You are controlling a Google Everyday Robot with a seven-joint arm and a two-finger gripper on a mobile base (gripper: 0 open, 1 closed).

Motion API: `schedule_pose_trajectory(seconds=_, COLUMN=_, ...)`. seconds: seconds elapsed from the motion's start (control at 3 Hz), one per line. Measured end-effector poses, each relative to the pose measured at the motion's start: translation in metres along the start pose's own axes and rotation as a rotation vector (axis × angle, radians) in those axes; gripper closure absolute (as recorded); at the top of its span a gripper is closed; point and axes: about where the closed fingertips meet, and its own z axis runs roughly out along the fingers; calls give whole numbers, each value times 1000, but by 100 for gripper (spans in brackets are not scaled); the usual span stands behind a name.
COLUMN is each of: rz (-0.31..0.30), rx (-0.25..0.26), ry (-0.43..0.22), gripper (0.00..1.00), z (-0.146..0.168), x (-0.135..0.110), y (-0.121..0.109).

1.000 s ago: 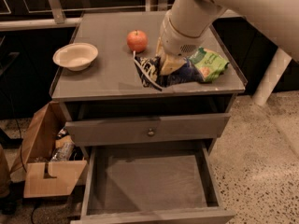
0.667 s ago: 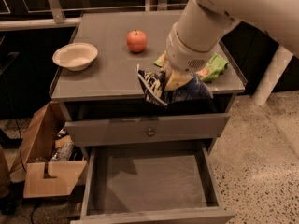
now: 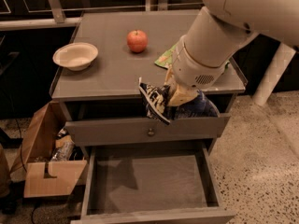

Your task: Place blue chip bag into middle drawer

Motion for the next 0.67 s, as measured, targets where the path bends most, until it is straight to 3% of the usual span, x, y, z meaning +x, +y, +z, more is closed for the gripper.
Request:
schedule_pose_trajectory(seconds=0.33, rz=5, rx=-1, ry=3, gripper=100, z=2, x=3, y=1)
schedule_pose_trajectory(seconds=0.67, rz=78, rx=-72, ry=-7, gripper=100, z=45, x=18, y=36)
